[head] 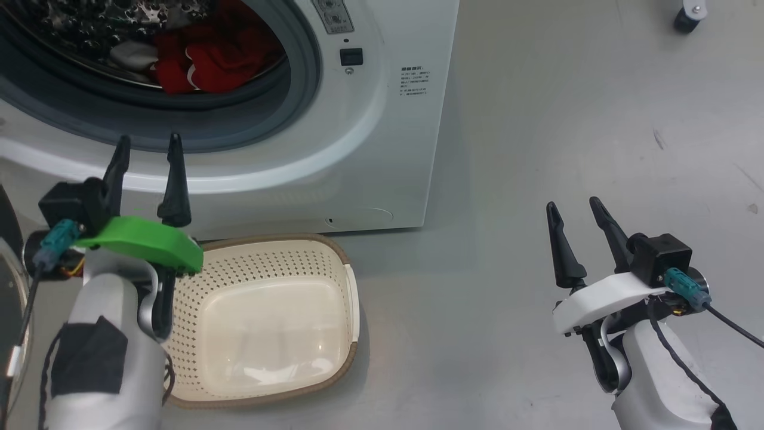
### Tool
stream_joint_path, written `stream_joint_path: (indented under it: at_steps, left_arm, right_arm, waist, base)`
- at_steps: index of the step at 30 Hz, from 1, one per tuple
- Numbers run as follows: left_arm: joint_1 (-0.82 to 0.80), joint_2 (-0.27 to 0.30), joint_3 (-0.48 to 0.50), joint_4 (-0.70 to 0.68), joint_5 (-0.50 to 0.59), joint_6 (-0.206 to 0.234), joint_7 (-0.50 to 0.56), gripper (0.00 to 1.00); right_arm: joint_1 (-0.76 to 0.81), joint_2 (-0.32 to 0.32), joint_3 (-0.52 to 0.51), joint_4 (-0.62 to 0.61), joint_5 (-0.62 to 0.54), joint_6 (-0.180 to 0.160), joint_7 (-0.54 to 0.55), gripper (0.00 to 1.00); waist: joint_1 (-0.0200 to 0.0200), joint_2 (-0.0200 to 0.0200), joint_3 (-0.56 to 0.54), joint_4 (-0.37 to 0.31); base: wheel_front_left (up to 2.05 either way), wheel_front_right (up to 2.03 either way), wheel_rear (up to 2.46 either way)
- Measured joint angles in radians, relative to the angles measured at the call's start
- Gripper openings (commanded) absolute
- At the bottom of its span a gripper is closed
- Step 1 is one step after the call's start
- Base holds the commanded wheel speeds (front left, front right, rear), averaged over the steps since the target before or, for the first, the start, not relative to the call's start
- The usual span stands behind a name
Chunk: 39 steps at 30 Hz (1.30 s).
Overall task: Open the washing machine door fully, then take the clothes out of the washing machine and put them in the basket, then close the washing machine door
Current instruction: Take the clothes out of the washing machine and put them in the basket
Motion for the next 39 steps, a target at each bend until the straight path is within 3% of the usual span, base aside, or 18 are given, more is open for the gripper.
stream_joint_path:
  at_steps: [20,39]
  left_arm:
    - [0.372,-0.006,0.053,-0.166,0.047,0.015,0.000,1.00]
    - [0.557,-0.007,0.046,-0.269,0.062,0.024,0.000,1.00]
  right_arm:
    - [0.126,0.007,-0.020,-0.046,-0.008,0.000,0.000,1.00]
    - [0.242,0.014,-0.030,-0.083,-0.017,0.000,0.000,1.00]
  waist:
    - [0.0000,0.0000,-0.144,-0.009]
    - [0.0000,0.0000,-0.246,-0.031]
  base:
    - [0.00,0.00,0.00]
    - [0.00,0.00,0.00]
